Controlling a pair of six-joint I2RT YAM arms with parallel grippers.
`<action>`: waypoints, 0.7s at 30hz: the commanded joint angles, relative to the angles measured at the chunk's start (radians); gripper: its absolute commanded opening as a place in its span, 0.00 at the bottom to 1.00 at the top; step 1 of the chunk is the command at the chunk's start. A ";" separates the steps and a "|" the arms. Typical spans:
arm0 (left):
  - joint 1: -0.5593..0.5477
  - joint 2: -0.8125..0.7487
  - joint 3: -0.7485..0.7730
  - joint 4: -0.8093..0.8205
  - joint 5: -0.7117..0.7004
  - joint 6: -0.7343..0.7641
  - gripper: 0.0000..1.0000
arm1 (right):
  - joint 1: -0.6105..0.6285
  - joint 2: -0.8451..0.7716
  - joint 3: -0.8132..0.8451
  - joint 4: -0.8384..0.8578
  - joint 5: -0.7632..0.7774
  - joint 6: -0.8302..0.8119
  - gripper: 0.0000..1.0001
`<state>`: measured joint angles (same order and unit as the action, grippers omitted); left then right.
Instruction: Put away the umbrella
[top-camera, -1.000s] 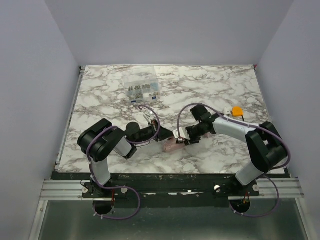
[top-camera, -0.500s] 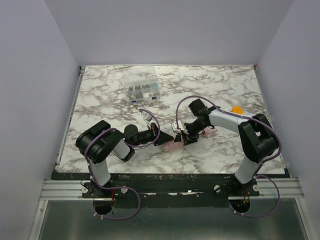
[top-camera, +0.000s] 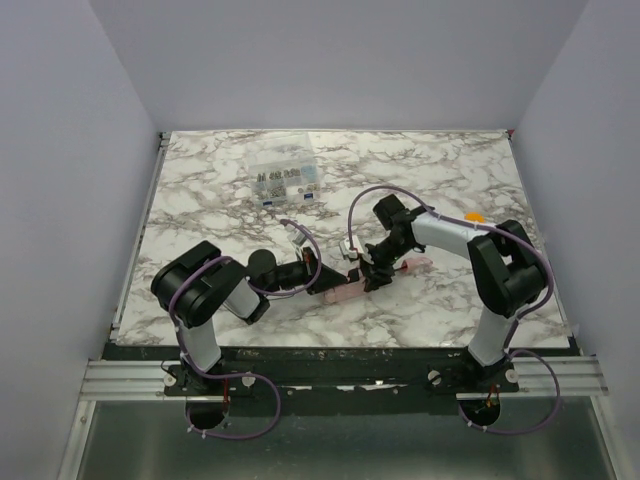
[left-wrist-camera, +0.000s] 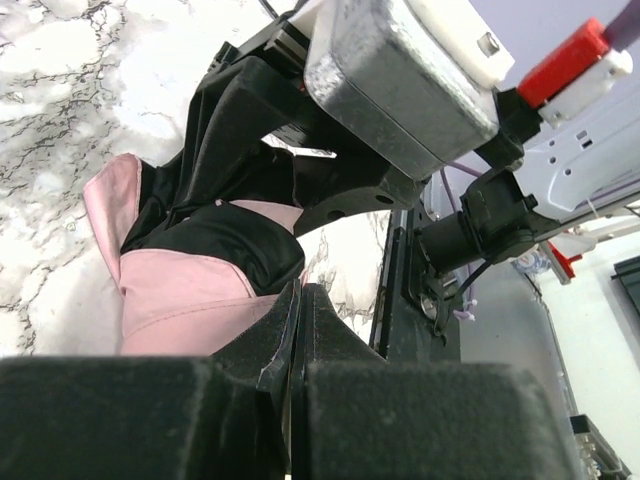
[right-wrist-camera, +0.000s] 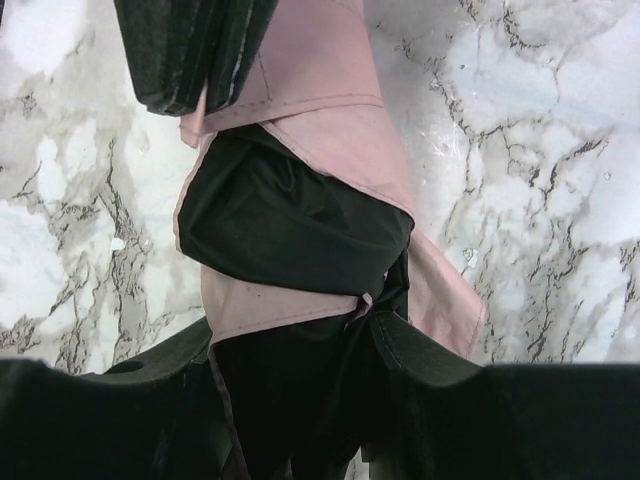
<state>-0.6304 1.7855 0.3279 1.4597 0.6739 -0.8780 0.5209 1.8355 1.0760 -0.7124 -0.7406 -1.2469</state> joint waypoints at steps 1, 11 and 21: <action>-0.011 -0.057 -0.003 0.063 0.089 0.056 0.00 | 0.016 0.156 -0.085 -0.155 0.144 0.072 0.00; -0.011 -0.127 -0.005 -0.124 0.134 0.153 0.00 | 0.013 0.189 -0.059 -0.148 0.160 0.118 0.00; -0.016 -0.134 -0.004 -0.131 0.167 0.148 0.00 | 0.013 0.226 -0.031 -0.160 0.169 0.149 0.00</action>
<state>-0.6304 1.6867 0.3264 1.3025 0.7383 -0.7399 0.5148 1.8938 1.1336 -0.7650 -0.7868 -1.1702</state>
